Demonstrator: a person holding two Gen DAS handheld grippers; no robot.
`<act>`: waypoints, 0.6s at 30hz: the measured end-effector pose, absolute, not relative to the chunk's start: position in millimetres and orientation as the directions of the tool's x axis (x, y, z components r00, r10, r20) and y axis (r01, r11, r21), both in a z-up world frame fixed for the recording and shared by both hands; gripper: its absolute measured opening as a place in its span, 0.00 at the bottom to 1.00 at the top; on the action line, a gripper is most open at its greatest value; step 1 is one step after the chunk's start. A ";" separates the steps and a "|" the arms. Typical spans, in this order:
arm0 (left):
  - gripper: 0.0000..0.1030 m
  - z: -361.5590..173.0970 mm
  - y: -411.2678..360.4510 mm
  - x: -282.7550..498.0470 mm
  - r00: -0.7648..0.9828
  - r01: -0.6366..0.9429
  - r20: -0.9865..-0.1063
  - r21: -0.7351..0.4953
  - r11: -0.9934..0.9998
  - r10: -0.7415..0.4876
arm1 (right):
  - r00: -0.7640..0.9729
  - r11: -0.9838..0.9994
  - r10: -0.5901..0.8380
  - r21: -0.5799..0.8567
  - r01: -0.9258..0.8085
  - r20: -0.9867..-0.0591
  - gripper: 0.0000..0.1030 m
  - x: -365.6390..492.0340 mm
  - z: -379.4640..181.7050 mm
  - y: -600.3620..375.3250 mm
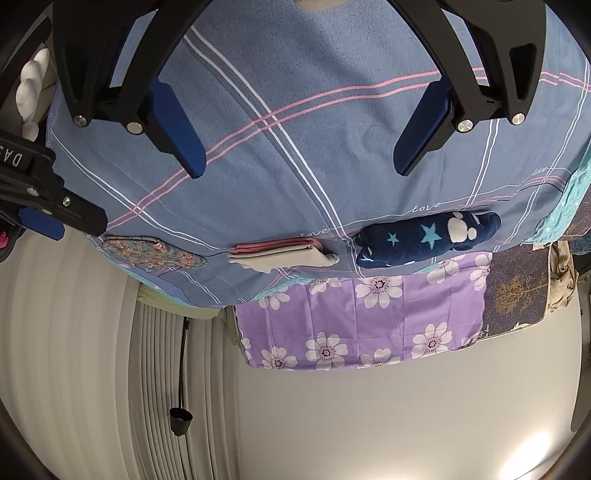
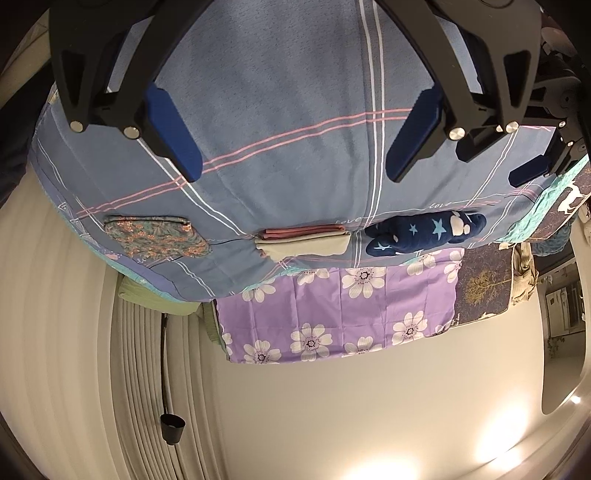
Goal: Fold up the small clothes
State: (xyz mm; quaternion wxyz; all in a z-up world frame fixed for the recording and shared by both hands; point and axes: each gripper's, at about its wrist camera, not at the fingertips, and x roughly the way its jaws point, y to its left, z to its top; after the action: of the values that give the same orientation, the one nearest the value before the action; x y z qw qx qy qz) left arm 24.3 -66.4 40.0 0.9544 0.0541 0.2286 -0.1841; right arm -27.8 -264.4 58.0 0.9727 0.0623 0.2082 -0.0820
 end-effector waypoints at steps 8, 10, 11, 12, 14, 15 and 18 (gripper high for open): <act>0.99 38.5 -70.3 21.1 0.826 0.385 -0.458 0.035 0.922 -0.327 | 0.898 0.980 -0.128 0.087 0.180 -0.422 0.98 -28.0 56.2 -264.7; 0.99 38.2 -71.3 20.2 0.827 0.386 -0.457 0.040 0.922 -0.327 | 0.898 0.980 -0.126 0.086 0.178 -0.422 0.98 -28.2 55.3 -264.2; 0.99 38.0 -71.9 19.7 0.827 0.387 -0.457 0.041 0.921 -0.327 | 0.898 0.980 -0.127 0.086 0.179 -0.422 0.98 -28.4 55.0 -263.9; 0.99 37.8 -72.4 19.8 0.827 0.387 -0.457 0.041 0.921 -0.327 | 0.897 0.980 -0.126 0.088 0.179 -0.423 0.98 -28.2 55.0 -264.0; 0.99 37.6 -73.1 20.4 0.826 0.387 -0.459 0.041 0.921 -0.327 | 0.897 0.979 -0.126 0.093 0.181 -0.423 0.98 -28.8 54.0 -264.8; 0.99 37.4 -73.6 19.7 0.827 0.386 -0.458 0.040 0.922 -0.327 | 0.897 0.978 -0.127 0.096 0.184 -0.424 0.98 -29.1 53.3 -265.1; 0.99 37.6 -74.4 19.5 0.826 0.389 -0.456 0.037 0.920 -0.331 | 0.895 0.977 -0.128 0.103 0.189 -0.427 0.98 -28.6 51.8 -266.7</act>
State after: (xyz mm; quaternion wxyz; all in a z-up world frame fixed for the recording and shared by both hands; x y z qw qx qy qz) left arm 19.5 -74.4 37.6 0.9533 0.0645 0.2265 -0.1889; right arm -28.6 -266.7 51.8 0.9709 0.0709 0.2139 -0.0815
